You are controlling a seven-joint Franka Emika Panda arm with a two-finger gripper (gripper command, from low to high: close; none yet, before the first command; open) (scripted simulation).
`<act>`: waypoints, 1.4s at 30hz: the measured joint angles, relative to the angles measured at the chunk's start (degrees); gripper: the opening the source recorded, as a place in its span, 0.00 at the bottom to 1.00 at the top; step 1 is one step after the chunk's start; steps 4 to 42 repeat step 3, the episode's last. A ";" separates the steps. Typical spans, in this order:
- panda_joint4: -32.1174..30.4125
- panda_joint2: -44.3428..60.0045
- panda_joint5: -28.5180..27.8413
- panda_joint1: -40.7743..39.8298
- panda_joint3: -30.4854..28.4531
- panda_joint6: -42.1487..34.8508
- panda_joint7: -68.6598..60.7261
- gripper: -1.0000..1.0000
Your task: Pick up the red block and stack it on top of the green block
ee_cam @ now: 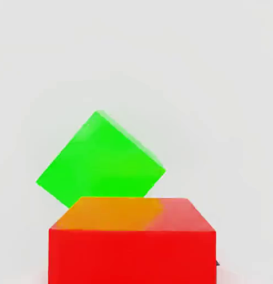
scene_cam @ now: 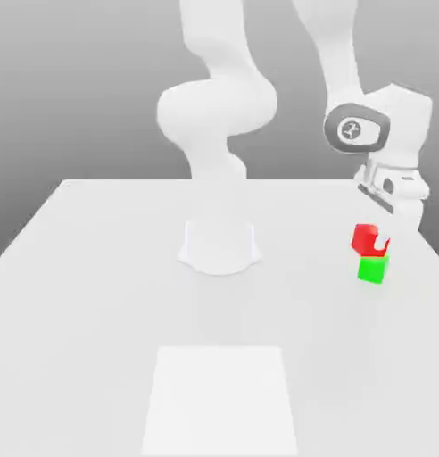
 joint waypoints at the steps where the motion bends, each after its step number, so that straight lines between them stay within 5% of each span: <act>1: 0.05 0.83 -1.75 -0.59 0.07 0.38 1.20 0.00; 3: 0.18 2.39 -5.01 -1.67 0.02 1.12 3.43 0.00; 42: 0.18 2.39 -5.01 -1.67 0.02 1.12 3.43 0.00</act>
